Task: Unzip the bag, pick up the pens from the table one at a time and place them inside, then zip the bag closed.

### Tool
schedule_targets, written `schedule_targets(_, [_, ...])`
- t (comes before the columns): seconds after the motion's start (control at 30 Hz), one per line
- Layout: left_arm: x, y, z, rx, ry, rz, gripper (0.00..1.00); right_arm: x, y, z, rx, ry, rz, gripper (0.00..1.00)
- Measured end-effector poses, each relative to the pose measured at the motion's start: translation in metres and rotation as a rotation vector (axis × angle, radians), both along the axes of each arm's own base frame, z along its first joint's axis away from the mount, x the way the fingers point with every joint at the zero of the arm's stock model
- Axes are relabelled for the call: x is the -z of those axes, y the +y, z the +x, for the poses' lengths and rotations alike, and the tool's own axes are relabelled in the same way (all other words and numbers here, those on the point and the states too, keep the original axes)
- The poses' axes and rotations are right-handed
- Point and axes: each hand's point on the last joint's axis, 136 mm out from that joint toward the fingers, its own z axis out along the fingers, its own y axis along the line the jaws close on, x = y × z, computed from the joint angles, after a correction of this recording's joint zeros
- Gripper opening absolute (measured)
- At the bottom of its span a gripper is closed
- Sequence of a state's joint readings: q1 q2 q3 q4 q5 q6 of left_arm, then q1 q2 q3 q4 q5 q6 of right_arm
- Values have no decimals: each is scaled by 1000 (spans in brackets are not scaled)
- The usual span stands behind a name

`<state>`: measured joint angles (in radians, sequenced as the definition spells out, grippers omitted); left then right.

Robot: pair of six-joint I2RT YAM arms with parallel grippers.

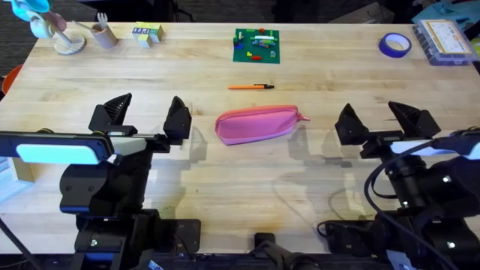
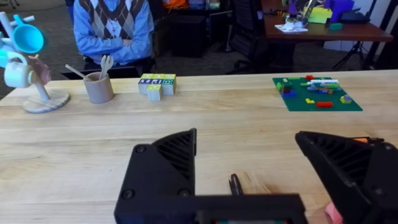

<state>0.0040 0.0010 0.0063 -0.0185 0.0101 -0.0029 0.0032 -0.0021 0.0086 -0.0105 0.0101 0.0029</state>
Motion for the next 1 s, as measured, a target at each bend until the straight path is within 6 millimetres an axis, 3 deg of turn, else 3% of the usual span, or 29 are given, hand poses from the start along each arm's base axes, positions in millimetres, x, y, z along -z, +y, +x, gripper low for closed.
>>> schedule_targets(0.63, [0, 0, 0, 1, 1, 0, 993, 1, 0, 0, 0, 9, 0, 998])
schedule_targets(0.83, [5, 0, -4, 3, 65, 36, 994, 7, 1, -10, -5, 109, 0, 997])
schedule_targets(0.9, [-2, 0, -8, 4, 87, 51, 994, 7, 1, -14, -5, 143, 0, 997])
schedule_targets(1.0, [-30, 0, -13, 5, 79, 64, 994, -7, 1, -20, -8, 145, 1, 997])
